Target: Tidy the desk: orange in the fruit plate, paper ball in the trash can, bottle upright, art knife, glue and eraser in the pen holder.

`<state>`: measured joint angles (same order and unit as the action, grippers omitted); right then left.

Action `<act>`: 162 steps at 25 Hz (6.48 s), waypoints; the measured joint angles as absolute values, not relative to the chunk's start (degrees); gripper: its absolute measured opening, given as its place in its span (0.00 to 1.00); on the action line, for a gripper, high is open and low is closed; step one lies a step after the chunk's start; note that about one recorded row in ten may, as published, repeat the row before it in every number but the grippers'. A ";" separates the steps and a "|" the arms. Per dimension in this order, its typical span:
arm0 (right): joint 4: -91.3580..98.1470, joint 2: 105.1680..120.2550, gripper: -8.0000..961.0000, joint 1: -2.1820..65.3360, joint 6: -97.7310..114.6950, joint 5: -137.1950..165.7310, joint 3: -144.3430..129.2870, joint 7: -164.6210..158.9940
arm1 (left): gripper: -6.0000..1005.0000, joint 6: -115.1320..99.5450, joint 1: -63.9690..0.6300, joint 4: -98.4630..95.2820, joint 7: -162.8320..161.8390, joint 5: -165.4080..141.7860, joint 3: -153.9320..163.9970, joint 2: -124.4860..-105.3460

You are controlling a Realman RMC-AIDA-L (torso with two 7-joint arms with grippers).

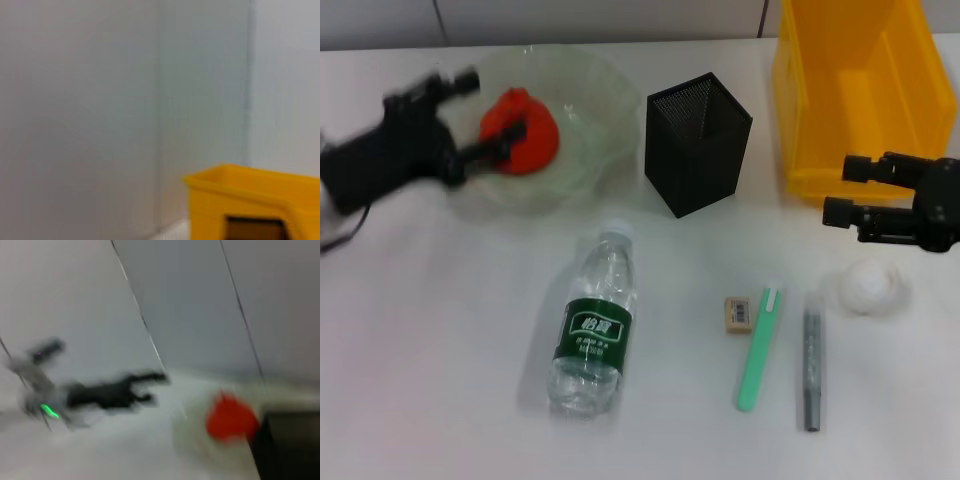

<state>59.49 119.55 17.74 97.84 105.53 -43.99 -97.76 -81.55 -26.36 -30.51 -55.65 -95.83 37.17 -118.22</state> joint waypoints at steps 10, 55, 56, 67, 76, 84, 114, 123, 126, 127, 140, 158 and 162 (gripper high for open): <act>86.12 119.47 0.87 26.11 96.38 148.12 -68.89 -143.98 | 0.80 -87.18 -17.71 -31.54 -52.97 -95.46 40.72 -118.52; 75.33 119.48 0.62 27.47 57.13 139.88 -63.45 -140.12 | 0.76 -87.47 -18.14 -37.06 -64.31 -96.13 45.62 -118.75; 75.43 119.49 0.65 26.27 56.70 136.04 -63.49 -137.83 | 0.76 -87.40 -17.23 -40.46 -67.71 -95.79 47.11 -118.96; 62.29 119.66 0.88 9.26 67.87 79.74 -64.12 -79.80 | 0.75 -61.45 -4.62 -84.59 -107.69 -103.01 82.21 -118.74; 33.41 119.37 0.88 9.00 83.50 69.23 -63.39 -45.27 | 0.75 -61.01 -7.86 -100.04 -149.66 -134.84 98.17 -118.92; 20.33 119.27 0.87 14.26 82.77 69.39 -63.81 -34.86 | 0.74 -63.41 -18.15 -93.12 -164.82 -144.42 103.60 -119.17; 17.04 119.36 0.87 15.93 79.61 70.16 -64.06 -33.21 | 0.71 -56.93 -26.71 -71.96 -165.05 -138.84 100.04 -119.27; 16.44 119.36 0.87 16.15 79.42 70.13 -64.07 -33.68 | 0.69 -56.66 -27.85 -69.59 -164.99 -137.43 99.23 -119.27; 16.36 119.34 0.87 16.17 79.38 70.13 -64.07 -33.76 | 0.63 -57.73 -27.96 -69.88 -164.94 -138.40 99.52 -119.21; 16.33 119.32 0.87 16.17 79.35 70.13 -64.08 -33.79 | 0.61 -57.96 -27.97 -69.98 -164.94 -138.69 99.62 -119.19; 16.64 119.26 0.87 16.03 79.51 70.13 -64.16 -35.31 | 0.47 -61.18 -23.52 -78.75 -157.75 -139.73 98.41 -118.76; 19.49 119.27 0.87 15.91 81.46 70.14 -64.16 -40.29 | 0.46 -73.08 -6.24 -76.35 -96.07 -97.63 71.94 -118.57; 19.77 119.27 0.87 15.87 82.39 70.14 -64.16 -40.74 | 0.46 -76.21 -6.10 -73.44 -91.85 -94.06 68.87 -118.57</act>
<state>19.77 119.27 15.87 82.39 70.14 -64.16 -40.75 -76.21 -6.10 -73.44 -91.85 -94.06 68.87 -118.57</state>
